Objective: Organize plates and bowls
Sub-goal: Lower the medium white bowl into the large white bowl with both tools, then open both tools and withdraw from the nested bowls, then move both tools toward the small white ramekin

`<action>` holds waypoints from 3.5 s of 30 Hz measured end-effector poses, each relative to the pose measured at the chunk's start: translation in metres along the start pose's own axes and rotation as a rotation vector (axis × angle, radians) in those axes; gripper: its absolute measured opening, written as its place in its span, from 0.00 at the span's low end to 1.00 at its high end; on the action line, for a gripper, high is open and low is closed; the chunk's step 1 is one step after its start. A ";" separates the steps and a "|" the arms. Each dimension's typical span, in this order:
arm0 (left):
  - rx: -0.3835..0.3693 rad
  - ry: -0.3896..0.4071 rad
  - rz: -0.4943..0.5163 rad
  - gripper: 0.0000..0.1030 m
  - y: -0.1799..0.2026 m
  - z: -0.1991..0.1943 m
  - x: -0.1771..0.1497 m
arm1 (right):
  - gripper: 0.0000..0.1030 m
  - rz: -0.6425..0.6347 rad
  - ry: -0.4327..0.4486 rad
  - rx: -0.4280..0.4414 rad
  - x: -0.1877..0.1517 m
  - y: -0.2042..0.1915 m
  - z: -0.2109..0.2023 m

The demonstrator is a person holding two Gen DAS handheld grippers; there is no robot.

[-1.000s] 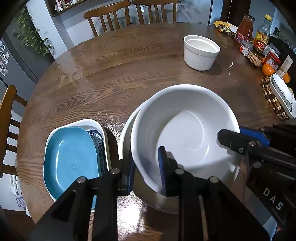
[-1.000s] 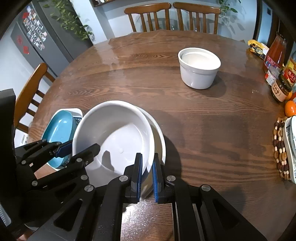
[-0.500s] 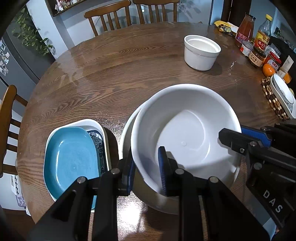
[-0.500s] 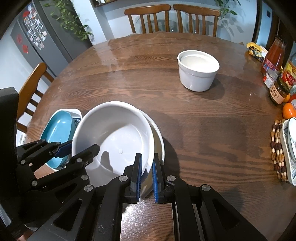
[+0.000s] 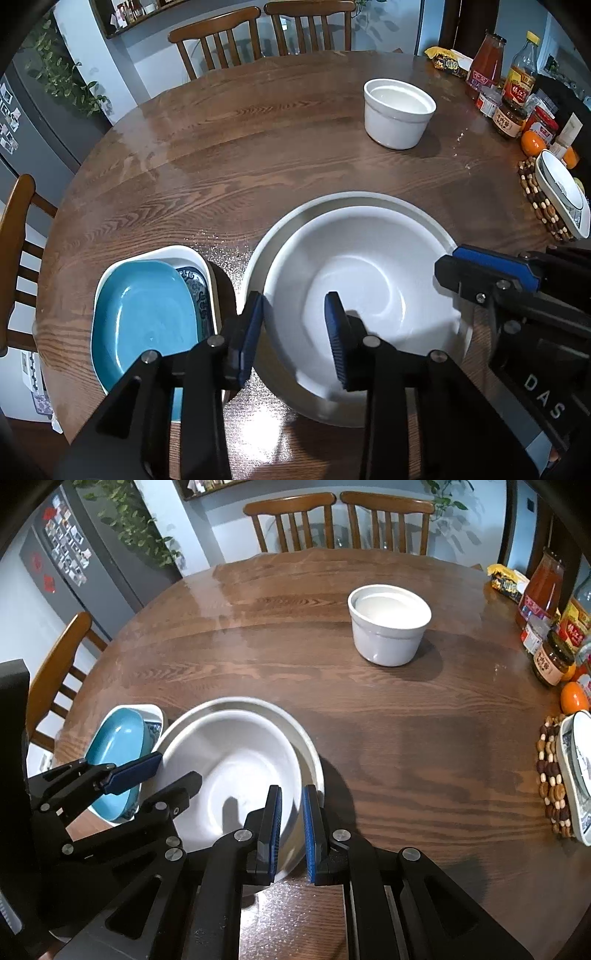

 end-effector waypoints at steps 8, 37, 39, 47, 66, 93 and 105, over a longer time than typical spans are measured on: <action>0.000 0.006 -0.006 0.34 -0.002 -0.003 0.002 | 0.10 0.023 0.016 0.000 -0.001 0.003 -0.004; 0.058 0.050 -0.083 0.88 -0.016 -0.028 0.001 | 0.65 0.195 0.077 0.048 0.002 0.043 -0.026; 0.059 0.049 -0.086 0.89 -0.016 -0.028 0.001 | 0.65 0.200 0.073 0.058 0.002 0.045 -0.027; 0.075 0.054 -0.079 0.99 -0.010 -0.032 0.003 | 0.71 0.214 0.094 0.088 0.000 0.053 -0.035; 0.091 0.080 -0.050 0.99 0.011 -0.045 0.017 | 0.82 0.200 0.082 0.150 0.005 0.074 -0.053; 0.140 0.242 -0.075 0.99 0.024 -0.092 0.127 | 0.82 0.034 0.289 0.104 0.118 0.089 -0.149; 0.102 0.135 -0.137 0.99 0.021 -0.033 0.159 | 0.82 -0.020 0.173 0.069 0.163 0.087 -0.087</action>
Point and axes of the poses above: each gripper's, at about its wrist camera, not at the fingertips, and z roughly the way its jaws point, y to its right, x to its top, the point moved 3 cm from there along z, roughly the way its jaws point, and after that the axes turned 15 degrees about z, right-handed, at the moved point
